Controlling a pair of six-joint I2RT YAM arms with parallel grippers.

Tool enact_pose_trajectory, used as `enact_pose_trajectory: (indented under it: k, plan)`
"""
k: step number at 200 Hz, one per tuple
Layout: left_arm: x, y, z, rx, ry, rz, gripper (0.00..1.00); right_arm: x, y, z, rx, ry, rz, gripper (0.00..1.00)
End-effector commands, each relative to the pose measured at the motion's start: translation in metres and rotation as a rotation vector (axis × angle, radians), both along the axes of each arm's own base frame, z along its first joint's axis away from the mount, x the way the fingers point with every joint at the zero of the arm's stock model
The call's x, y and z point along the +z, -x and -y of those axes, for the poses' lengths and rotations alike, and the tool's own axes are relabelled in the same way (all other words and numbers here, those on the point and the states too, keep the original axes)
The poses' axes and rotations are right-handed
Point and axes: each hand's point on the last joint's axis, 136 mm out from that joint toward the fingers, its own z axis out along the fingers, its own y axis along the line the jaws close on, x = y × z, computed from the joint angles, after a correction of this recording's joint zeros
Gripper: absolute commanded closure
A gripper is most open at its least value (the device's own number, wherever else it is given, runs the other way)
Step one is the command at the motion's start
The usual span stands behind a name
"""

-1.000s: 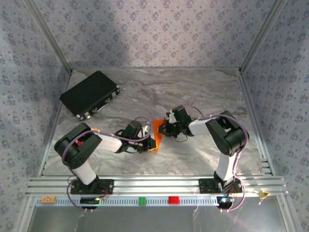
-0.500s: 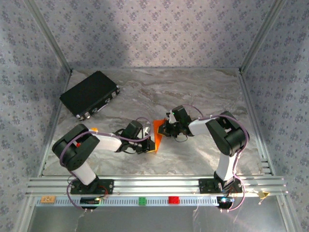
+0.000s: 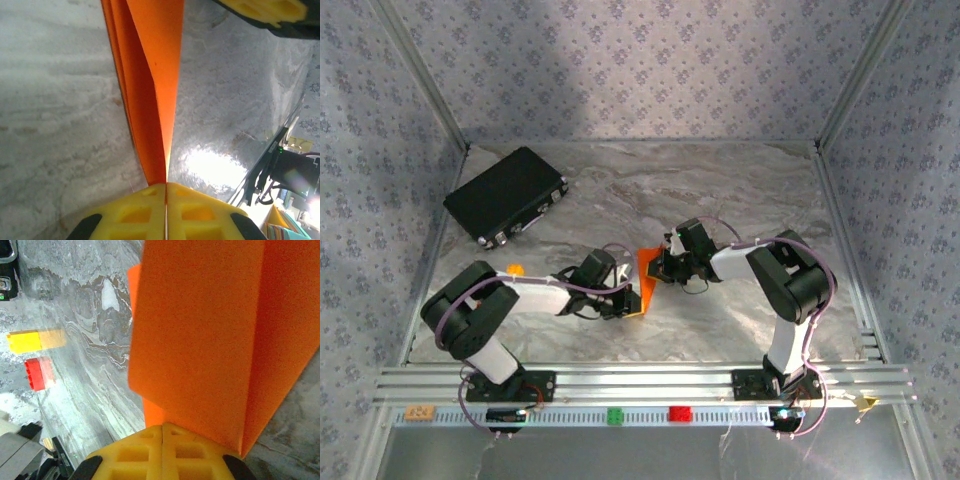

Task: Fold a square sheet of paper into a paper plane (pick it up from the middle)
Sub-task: Fold the wing for the fifth time at the center of the table.

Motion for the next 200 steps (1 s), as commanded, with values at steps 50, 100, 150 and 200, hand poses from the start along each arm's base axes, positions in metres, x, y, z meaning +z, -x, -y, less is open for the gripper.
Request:
enact_pose_trajectory:
  k: [50,100,150,200]
  plan:
    - [0.043,-0.009,-0.016,0.048,-0.018,0.144,0.86,-0.05,0.021,0.039,-0.082,0.2,-0.124,0.96]
    - [0.062,-0.038,0.017,0.04,0.08,0.156,0.96,-0.049,0.021,0.038,-0.08,0.193,-0.126,0.96]
    - [0.044,-0.054,0.038,0.04,0.102,0.117,0.99,-0.048,0.021,0.038,-0.079,0.182,-0.124,0.96]
    - [0.03,-0.06,0.046,0.032,0.1,0.099,0.99,-0.046,0.021,0.039,-0.084,0.177,-0.128,0.96]
